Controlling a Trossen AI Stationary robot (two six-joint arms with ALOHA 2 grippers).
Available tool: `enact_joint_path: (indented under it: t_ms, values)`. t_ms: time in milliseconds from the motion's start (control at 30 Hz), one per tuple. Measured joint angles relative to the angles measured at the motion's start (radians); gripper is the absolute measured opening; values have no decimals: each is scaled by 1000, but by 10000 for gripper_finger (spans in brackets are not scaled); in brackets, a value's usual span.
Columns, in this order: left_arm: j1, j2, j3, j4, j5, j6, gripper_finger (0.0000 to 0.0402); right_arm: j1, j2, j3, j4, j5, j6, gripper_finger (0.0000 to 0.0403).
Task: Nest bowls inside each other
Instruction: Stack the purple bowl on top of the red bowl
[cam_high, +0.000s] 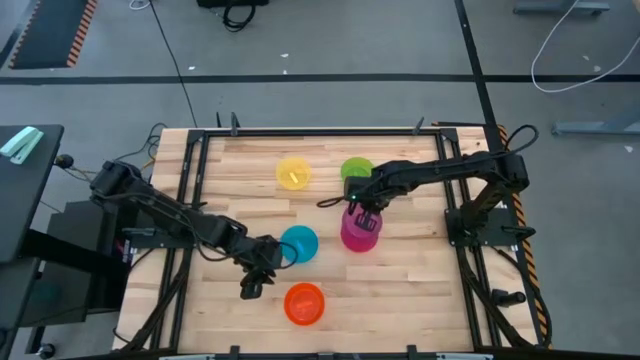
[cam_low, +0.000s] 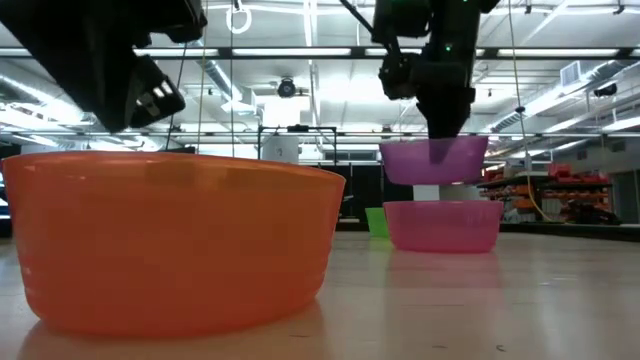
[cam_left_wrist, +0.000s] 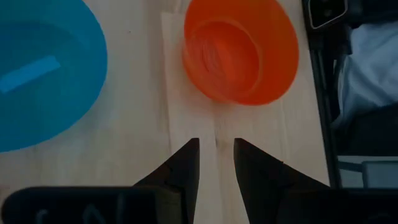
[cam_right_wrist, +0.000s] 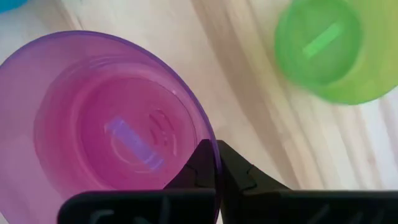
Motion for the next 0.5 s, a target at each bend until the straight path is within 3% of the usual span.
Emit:
enact_joint_path:
  t_ms: [500]
  values:
    - [34,42,55,33,-4,63,107,-9,1,-162,206,-167,-15,7]
